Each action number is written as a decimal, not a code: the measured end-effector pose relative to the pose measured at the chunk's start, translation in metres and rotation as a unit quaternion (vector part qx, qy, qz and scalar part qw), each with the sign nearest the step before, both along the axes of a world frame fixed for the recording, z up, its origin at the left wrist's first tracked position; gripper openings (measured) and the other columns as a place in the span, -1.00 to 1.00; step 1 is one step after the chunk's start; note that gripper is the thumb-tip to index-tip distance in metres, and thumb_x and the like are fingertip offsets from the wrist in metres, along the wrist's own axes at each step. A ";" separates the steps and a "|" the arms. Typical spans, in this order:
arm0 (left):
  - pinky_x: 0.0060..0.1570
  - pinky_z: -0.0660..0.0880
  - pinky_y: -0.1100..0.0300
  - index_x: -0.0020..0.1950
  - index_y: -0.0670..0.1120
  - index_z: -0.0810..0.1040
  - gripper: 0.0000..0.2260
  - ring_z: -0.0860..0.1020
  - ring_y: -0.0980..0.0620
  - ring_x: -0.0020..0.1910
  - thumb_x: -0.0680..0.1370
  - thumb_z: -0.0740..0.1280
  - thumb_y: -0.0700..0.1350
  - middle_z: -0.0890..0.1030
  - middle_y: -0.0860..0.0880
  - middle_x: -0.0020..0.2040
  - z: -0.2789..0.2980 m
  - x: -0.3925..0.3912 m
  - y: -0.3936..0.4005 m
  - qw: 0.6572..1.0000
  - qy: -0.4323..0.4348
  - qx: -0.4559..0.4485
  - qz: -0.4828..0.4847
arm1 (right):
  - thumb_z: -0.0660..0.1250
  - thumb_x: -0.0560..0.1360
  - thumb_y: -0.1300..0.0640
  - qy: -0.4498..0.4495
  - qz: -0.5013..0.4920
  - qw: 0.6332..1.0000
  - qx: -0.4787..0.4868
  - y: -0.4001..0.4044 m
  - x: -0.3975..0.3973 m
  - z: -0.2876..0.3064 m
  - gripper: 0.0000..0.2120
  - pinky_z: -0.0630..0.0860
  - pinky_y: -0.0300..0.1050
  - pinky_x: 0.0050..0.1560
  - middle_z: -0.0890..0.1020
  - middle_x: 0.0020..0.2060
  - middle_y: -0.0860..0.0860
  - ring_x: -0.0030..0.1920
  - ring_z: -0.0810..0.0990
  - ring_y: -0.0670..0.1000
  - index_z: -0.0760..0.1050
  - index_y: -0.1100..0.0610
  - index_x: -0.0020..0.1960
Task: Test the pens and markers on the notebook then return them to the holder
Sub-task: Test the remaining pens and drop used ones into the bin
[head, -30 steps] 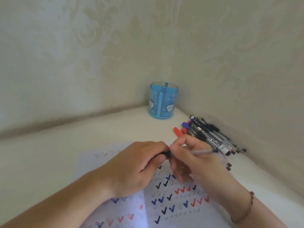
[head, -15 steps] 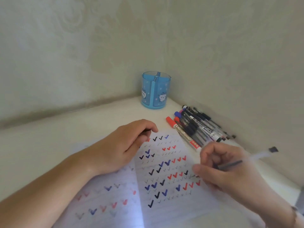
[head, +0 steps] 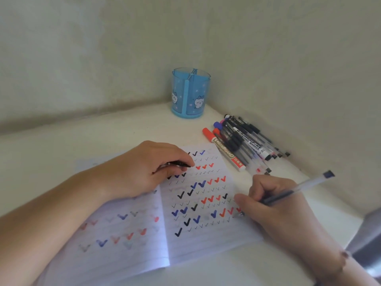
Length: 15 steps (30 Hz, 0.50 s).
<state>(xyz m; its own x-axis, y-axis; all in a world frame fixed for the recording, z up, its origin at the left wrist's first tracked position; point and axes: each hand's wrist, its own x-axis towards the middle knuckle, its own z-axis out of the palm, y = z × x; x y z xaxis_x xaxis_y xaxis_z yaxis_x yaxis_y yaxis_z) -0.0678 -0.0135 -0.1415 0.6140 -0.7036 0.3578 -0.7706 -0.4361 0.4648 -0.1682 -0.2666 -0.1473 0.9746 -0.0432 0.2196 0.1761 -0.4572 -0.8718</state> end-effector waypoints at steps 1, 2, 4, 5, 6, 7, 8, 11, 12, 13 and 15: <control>0.05 0.42 0.47 0.19 0.06 0.59 -0.78 0.56 0.34 -0.01 0.58 0.27 -0.06 0.62 0.22 0.02 0.000 0.000 0.000 1.000 -0.002 0.002 -0.001 | 0.43 0.27 0.13 0.001 0.002 1.000 -0.004 0.000 0.000 0.000 -0.65 0.18 -0.16 -0.49 0.35 -0.55 0.24 -0.50 0.26 -0.04 0.29 0.27 -0.42; 0.05 0.41 0.47 0.19 0.06 0.58 -0.79 0.55 0.36 -0.01 0.58 0.27 -0.07 0.62 0.22 0.02 0.000 0.000 0.000 1.000 -0.003 0.003 -0.001 | 0.42 0.27 0.15 0.005 0.004 1.000 -0.004 0.000 0.000 0.000 -0.66 0.18 -0.17 -0.49 0.34 -0.55 0.23 -0.50 0.25 -0.05 0.28 0.25 -0.44; 0.06 0.41 0.47 0.20 0.04 0.59 -0.78 0.54 0.38 0.00 0.58 0.27 -0.07 0.61 0.24 0.02 -0.001 0.001 0.001 1.000 -0.003 0.004 -0.001 | 0.41 0.27 0.17 0.013 0.007 1.000 0.000 0.000 -0.001 0.002 -0.67 0.18 -0.17 -0.47 0.33 -0.55 0.23 -0.50 0.25 -0.05 0.27 0.22 -0.46; 0.07 0.41 0.46 0.20 0.04 0.59 -0.78 0.53 0.38 0.00 0.58 0.27 -0.06 0.60 0.26 0.02 -0.001 0.001 0.001 1.000 -0.002 0.004 -0.002 | 0.40 0.27 0.17 0.013 0.005 1.000 -0.001 0.000 -0.001 0.002 -0.68 0.18 -0.16 -0.46 0.33 -0.55 0.22 -0.49 0.26 -0.04 0.27 0.21 -0.47; 0.07 0.41 0.46 0.20 0.05 0.59 -0.79 0.53 0.38 0.01 0.59 0.27 -0.04 0.59 0.27 0.03 -0.001 0.001 0.001 1.000 -0.002 0.004 -0.003 | 0.40 0.27 0.17 0.009 0.000 1.000 -0.002 -0.001 0.000 0.000 -0.68 0.19 -0.15 -0.46 0.33 -0.56 0.20 -0.48 0.26 -0.05 0.26 0.20 -0.48; 0.08 0.41 0.46 0.19 0.06 0.58 -0.80 0.53 0.38 0.02 0.60 0.27 -0.02 0.58 0.28 0.03 -0.001 0.000 0.001 1.000 -0.003 0.005 -0.005 | 0.39 0.27 0.17 0.003 -0.006 1.000 -0.002 -0.001 0.000 0.000 -0.68 0.20 -0.15 -0.45 0.32 -0.57 0.15 -0.48 0.26 -0.06 0.26 0.19 -0.48; 0.09 0.40 0.46 0.19 0.07 0.57 -0.79 0.52 0.38 0.02 0.60 0.25 0.01 0.57 0.28 0.03 -0.001 0.000 0.000 1.000 -0.004 0.005 -0.008 | 0.38 0.27 0.18 -0.004 -0.011 1.000 0.000 -0.001 0.001 -0.001 -0.68 0.20 -0.14 -0.45 0.30 -0.58 0.08 -0.47 0.26 -0.07 0.25 0.19 -0.47; 0.08 0.39 0.48 0.18 0.10 0.57 -0.79 0.52 0.38 0.02 0.59 0.23 0.03 0.58 0.28 0.02 0.001 -0.001 0.000 1.000 -0.006 0.005 -0.008 | 0.46 0.30 0.17 -0.010 -0.009 1.000 0.012 0.000 0.001 0.000 -0.61 0.20 -0.16 -0.44 0.31 -0.58 0.00 -0.48 0.24 -0.08 0.25 0.19 -0.47; 0.07 0.40 0.47 0.17 0.08 0.58 -0.81 0.53 0.38 0.00 0.59 0.26 0.00 0.59 0.28 0.01 0.002 -0.001 0.000 1.000 -0.008 -0.001 -0.006 | 0.54 0.32 0.16 -0.010 -0.012 1.000 0.026 0.000 0.001 0.001 -0.56 0.21 -0.19 -0.45 0.32 -0.58 0.03 -0.50 0.25 -0.08 0.27 0.19 -0.46; 0.05 0.42 0.46 0.17 0.06 0.61 -0.81 0.55 0.37 -0.02 0.59 0.30 -0.03 0.60 0.27 0.00 0.003 -0.002 0.000 1.000 -0.009 -0.012 -0.003 | 0.58 0.32 0.14 -0.008 -0.013 0.998 0.055 0.000 0.001 0.004 -0.54 0.22 -0.25 -0.48 0.32 -0.59 0.05 -0.53 0.25 -0.09 0.30 0.19 -0.45; 0.01 0.47 0.45 0.15 0.04 0.63 -0.82 0.60 0.34 -0.07 0.57 0.34 -0.07 0.65 0.24 -0.03 0.006 -0.004 -0.001 0.999 0.018 -0.050 0.009 | 0.63 0.23 0.08 0.000 0.001 0.991 0.132 0.000 0.000 0.008 -0.56 0.19 -0.36 -0.56 0.31 -0.59 0.02 -0.58 0.21 -0.12 0.35 0.16 -0.42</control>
<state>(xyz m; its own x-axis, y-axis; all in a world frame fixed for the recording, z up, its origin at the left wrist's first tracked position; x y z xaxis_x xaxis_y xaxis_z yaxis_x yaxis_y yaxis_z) -0.0718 -0.0142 -0.1356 0.6404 -0.6538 0.4029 -0.7447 -0.4003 0.5340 -0.1685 -0.2663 -0.1390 0.9748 -0.0976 0.2008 0.1765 -0.2136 -0.9608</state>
